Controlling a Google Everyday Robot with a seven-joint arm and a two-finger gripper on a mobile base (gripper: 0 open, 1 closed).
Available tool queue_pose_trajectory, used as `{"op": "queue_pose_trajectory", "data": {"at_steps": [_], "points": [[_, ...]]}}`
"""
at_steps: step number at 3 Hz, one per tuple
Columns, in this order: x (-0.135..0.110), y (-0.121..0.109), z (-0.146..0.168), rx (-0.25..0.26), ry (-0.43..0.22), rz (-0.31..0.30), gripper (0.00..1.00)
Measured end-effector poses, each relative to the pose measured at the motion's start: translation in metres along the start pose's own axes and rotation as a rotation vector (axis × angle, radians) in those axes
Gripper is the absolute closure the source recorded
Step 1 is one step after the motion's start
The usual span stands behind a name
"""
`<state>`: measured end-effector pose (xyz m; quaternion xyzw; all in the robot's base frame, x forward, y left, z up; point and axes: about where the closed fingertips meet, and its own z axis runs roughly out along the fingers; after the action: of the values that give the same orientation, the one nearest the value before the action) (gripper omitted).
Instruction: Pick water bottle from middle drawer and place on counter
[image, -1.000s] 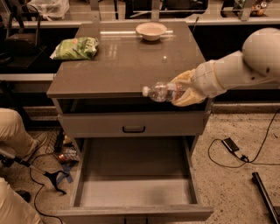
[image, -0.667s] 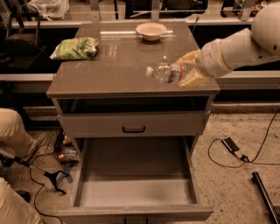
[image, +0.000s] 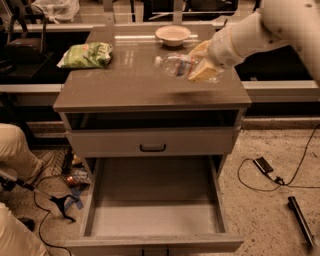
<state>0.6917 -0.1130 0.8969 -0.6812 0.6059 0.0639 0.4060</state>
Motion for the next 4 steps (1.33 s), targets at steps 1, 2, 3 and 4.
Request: {"op": "queue_pose_trajectory", "data": {"at_steps": [1,2,3,4], "points": [[-0.008,-0.018,0.040,-0.061,-0.021,0.083,0.74],[-0.013,-0.024,0.062,-0.098,-0.030,0.116,0.50],[-0.016,-0.027,0.076,-0.126,-0.036,0.133,0.27],[-0.016,-0.030,0.084,-0.138,-0.037,0.147,0.00]]}}
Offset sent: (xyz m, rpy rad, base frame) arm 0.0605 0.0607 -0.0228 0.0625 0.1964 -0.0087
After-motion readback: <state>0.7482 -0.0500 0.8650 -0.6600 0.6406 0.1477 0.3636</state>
